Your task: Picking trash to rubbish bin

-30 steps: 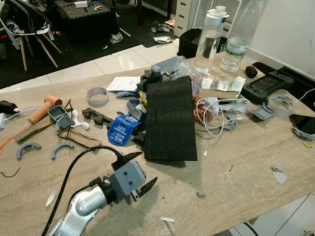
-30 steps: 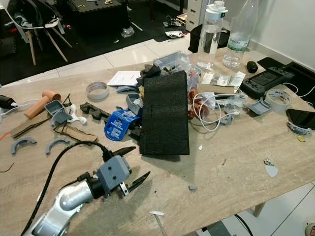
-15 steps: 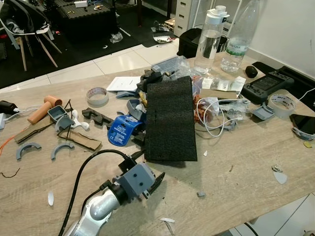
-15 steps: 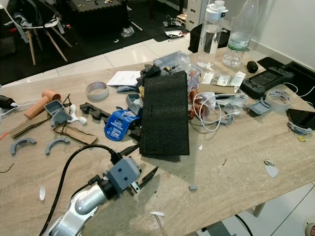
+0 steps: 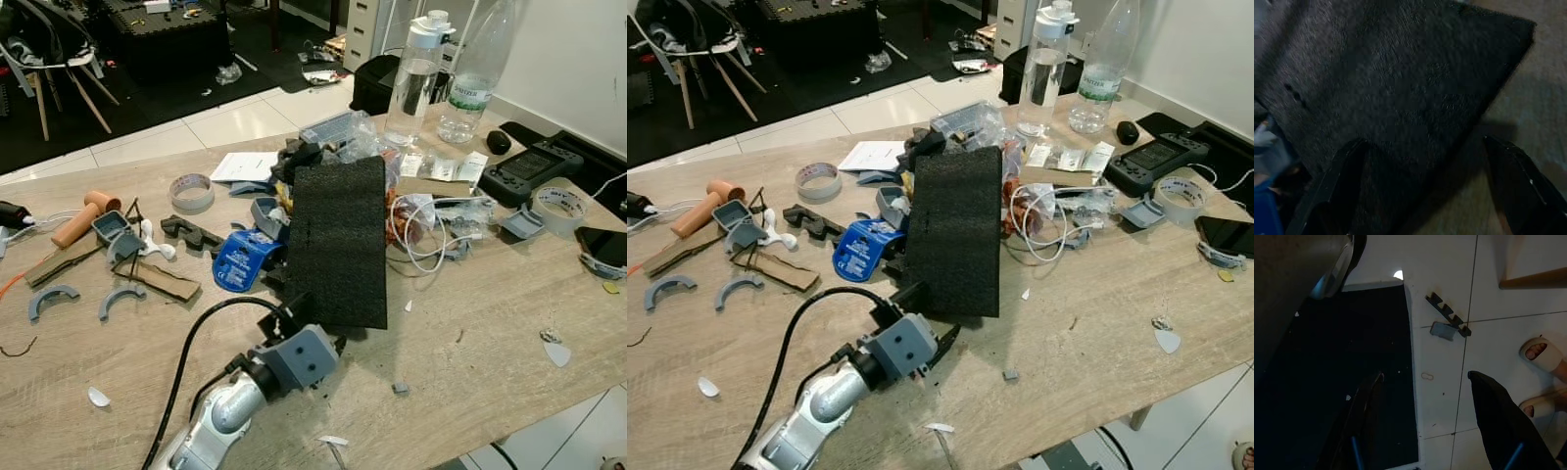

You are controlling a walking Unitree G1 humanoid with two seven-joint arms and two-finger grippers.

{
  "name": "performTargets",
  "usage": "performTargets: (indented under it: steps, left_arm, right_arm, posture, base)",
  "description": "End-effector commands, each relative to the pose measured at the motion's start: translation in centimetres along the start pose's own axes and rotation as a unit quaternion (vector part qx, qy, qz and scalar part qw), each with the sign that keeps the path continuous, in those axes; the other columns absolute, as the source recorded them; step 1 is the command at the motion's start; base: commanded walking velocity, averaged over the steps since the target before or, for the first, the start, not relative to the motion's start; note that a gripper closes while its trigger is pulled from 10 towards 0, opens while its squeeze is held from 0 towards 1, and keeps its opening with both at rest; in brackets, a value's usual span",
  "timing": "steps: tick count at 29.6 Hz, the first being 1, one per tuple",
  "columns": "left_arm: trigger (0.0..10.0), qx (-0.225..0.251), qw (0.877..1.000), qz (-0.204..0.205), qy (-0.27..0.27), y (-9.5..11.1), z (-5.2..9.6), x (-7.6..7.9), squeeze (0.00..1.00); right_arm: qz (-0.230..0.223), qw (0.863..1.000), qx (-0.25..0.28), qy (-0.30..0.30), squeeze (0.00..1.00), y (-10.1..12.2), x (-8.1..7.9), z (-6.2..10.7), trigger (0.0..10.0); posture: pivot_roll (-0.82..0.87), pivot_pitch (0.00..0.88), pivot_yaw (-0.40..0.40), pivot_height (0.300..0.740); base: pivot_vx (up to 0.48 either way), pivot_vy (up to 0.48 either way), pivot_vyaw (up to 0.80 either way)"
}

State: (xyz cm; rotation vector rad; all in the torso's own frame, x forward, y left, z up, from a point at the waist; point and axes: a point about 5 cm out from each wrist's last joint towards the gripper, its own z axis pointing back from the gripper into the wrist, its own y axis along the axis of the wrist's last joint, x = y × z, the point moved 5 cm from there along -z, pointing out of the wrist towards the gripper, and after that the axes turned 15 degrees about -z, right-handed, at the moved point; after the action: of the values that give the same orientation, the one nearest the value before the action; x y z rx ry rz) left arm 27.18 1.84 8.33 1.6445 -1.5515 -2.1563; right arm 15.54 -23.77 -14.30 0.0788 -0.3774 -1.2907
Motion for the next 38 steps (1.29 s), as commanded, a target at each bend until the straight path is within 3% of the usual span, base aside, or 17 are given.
performTargets:
  steps: [1,7,13,14,19,27,31,32,34,38]
  left_arm:
    - [10.0,0.001,1.0,-0.01,0.002,0.0,-0.2,0.3,0.0]
    - [10.0,0.001,0.999,-0.036,0.032,0.3,-1.1,0.0,0.0]
    - [10.0,0.002,0.998,-0.02,0.059,0.7,-1.8,-0.2,0.0]
    - [0.0,0.0,0.998,-0.013,0.066,0.5,-1.8,-0.4,0.0]
    - [0.0,-0.01,0.995,0.018,0.096,-0.3,-1.8,-2.0,0.0]
    - [0.0,-0.03,0.991,0.016,0.133,-2.1,-0.9,-4.6,0.0]
    - [0.0,-0.043,0.982,0.03,0.18,-3.8,0.2,-8.5,0.0]
    - [0.0,-0.043,0.982,0.03,0.18,-3.8,0.2,-8.5,0.0]
    - [0.0,-0.04,0.979,0.048,0.196,-4.2,0.6,-10.0,0.0]
    - [0.0,0.007,0.957,0.15,0.25,-3.4,1.3,-14.1,0.0]
  right_arm:
    - [-0.003,1.0,-0.005,0.002,0.0,-0.4,-0.1,0.0,10.0]
    - [-0.005,1.0,-0.006,0.001,0.0,-0.5,0.0,0.0,10.0]
    - [-0.005,1.0,-0.006,0.0,0.0,-0.5,0.1,0.0,10.0]
    - [-0.005,1.0,-0.005,0.0,0.0,-0.5,0.1,0.0,10.0]
    - [-0.007,1.0,-0.005,0.0,0.0,-0.5,0.0,0.0,10.0]
    - [-0.006,1.0,-0.002,0.002,0.0,-0.1,-0.4,0.0,10.0]
    - [-0.003,1.0,0.0,0.004,0.0,0.1,-0.8,0.0,10.0]
    - [-0.003,1.0,0.0,0.004,0.0,0.1,-0.8,0.0,10.0]
    - [-0.001,1.0,0.001,0.004,0.0,0.2,-0.8,0.0,10.0]
    - [0.004,1.0,0.002,0.004,0.0,0.3,-0.8,0.0,10.0]
  posture:
    - [-0.08,0.081,0.011,0.74]
    - [-0.09,0.078,0.011,0.74]
    - [-0.09,0.078,0.012,0.74]
    - [-0.09,0.078,0.012,0.74]
    - [-0.08,0.076,0.012,0.74]
    - [-0.08,0.075,0.014,0.74]
    - [-0.07,0.069,0.014,0.74]
    - [-0.07,0.069,0.014,0.74]
    - [-0.07,0.064,0.012,0.74]
    - [-0.07,0.057,0.012,0.74]
  base:
    - [0.0,0.0,0.0]
    - [0.0,0.0,0.0]
    - [0.0,0.0,0.0]
    - [0.0,0.0,0.0]
    - [0.0,0.0,0.0]
    - [0.0,0.0,0.0]
    - [0.0,0.0,0.0]
    - [0.0,0.0,0.0]
    - [0.0,0.0,0.0]
    - [0.0,0.0,0.0]
